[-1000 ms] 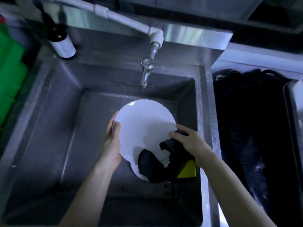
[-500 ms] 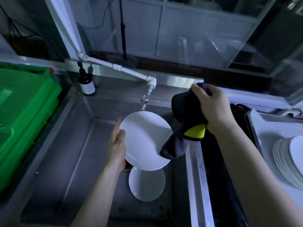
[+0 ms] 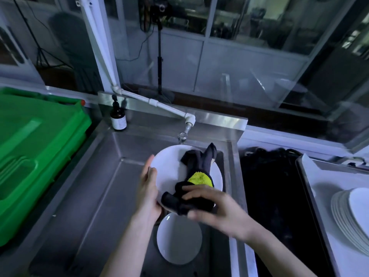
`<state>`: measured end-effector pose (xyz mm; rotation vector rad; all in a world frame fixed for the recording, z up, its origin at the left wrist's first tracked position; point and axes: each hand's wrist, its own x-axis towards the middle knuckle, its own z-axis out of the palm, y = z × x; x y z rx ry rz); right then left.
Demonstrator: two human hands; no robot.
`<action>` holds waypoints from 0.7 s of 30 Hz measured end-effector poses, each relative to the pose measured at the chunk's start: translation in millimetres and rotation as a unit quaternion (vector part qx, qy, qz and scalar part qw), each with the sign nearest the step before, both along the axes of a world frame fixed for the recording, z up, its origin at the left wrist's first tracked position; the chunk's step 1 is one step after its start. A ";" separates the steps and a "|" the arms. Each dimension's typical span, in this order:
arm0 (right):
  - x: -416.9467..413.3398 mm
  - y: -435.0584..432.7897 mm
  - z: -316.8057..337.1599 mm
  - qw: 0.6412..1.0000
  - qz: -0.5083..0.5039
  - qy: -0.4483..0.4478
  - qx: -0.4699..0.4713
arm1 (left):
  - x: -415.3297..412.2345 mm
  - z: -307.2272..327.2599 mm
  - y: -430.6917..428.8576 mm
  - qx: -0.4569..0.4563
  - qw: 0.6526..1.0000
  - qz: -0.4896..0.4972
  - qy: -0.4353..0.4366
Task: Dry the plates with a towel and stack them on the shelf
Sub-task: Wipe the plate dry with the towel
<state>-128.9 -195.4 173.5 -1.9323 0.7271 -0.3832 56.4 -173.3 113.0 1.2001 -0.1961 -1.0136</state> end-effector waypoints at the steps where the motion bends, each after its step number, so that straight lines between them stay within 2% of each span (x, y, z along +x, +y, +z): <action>1: 0.8 -4.6 4.7 0.997 -0.055 -0.040 0.028 | -0.1 -1.0 1.4 0.001 1.000 -0.003 0.010; 2: 2.2 -11.6 8.5 0.990 -0.128 -0.063 0.012 | -0.5 0.0 2.7 0.005 1.000 -0.005 0.009; 3: 4.7 -19.4 11.5 0.978 -0.199 -0.047 -0.051 | -1.2 2.4 3.4 0.014 1.000 -0.009 -0.012; 5: 13.5 -30.8 13.7 0.949 -0.258 0.057 -0.171 | -2.6 8.1 4.7 0.014 0.998 -0.009 -0.053; 7: 23.3 -34.6 8.6 0.940 -0.230 0.149 -0.204 | -4.2 16.4 5.5 0.014 0.998 -0.018 -0.062; 9: 29.4 -36.1 0.7 0.931 -0.210 0.183 -0.236 | -5.6 21.2 6.3 0.020 0.998 -0.037 -0.055; 13: 31.7 -41.0 8.5 0.942 -0.197 0.119 -0.243 | -7.2 27.4 7.5 -0.003 0.996 -0.050 -0.074; 16: 33.3 -32.8 17.3 0.957 -0.107 0.088 -0.254 | -10.9 37.0 1.1 -0.034 0.994 -0.049 -0.094; 18: 35.4 -25.5 19.4 0.946 -0.076 0.101 -0.300 | -12.7 45.3 -2.6 -0.051 0.995 -0.045 -0.077; 21: 28.8 -25.5 22.2 0.923 -0.129 0.130 -0.340 | -7.9 48.9 -2.5 -0.043 0.995 -0.036 -0.083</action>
